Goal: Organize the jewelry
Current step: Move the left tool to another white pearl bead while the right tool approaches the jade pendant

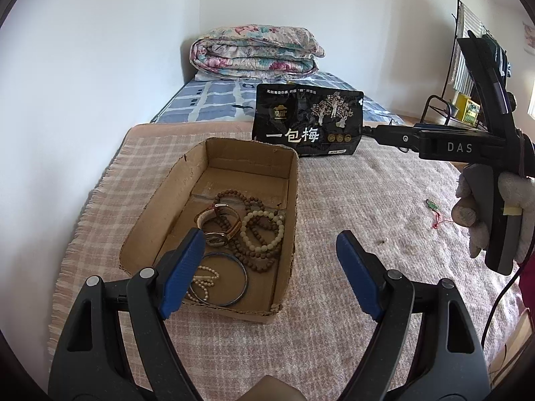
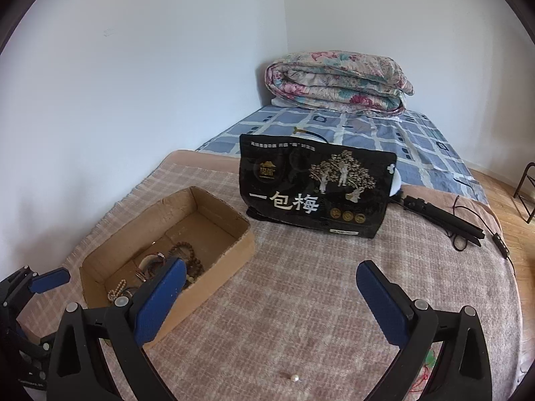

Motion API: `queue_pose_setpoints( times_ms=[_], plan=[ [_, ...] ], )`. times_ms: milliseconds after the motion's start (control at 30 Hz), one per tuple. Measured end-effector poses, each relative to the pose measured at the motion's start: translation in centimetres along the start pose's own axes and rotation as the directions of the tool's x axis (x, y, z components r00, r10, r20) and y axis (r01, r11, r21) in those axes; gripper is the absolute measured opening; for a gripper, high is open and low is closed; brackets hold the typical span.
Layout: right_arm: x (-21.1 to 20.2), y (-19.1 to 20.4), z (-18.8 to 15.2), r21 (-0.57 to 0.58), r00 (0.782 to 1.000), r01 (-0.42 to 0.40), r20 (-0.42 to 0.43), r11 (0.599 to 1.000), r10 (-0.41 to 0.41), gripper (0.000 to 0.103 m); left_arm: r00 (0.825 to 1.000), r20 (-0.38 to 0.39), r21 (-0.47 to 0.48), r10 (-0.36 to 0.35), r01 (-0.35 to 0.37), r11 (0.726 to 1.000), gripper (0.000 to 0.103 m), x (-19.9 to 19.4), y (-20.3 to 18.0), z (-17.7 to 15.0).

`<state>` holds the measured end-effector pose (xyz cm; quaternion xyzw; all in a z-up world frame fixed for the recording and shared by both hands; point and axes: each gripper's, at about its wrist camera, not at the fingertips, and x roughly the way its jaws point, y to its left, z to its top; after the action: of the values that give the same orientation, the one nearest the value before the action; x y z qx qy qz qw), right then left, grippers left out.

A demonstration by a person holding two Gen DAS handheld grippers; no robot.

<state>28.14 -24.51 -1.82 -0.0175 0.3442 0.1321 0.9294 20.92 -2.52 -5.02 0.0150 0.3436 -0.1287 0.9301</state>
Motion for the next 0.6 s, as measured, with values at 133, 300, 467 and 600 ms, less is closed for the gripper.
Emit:
queue_pose_setpoints(
  times_ms=[133, 300, 467, 600],
  plan=[
    [-2.0, -2.7, -0.8, 0.020, 0.999, 0.033, 0.020, 0.999, -0.033, 0.103, 1.000, 0.010, 0.010, -0.024, 0.024, 1.000, 0.083, -0.1, -1.5, 0.1],
    [-4.3, -6.6, -2.1, 0.049, 0.996, 0.081, 0.034, 0.996, -0.082, 0.103, 0.998, 0.015, 0.033, -0.062, 0.062, 0.998, 0.083, 0.0, -3.6, 0.1],
    [-5.9, -10.3, -3.5, 0.082, 0.991, 0.125, 0.031, 0.989, -0.128, 0.103, 0.996, -0.001, 0.064, -0.090, 0.090, 0.994, 0.083, 0.8, -5.7, -0.1],
    [-6.5, -12.9, -5.0, 0.105, 0.987, 0.159, 0.013, 0.982, -0.161, 0.103, 0.994, -0.022, 0.073, -0.104, 0.105, 0.992, 0.083, 1.8, -6.9, -0.3]
  ],
)
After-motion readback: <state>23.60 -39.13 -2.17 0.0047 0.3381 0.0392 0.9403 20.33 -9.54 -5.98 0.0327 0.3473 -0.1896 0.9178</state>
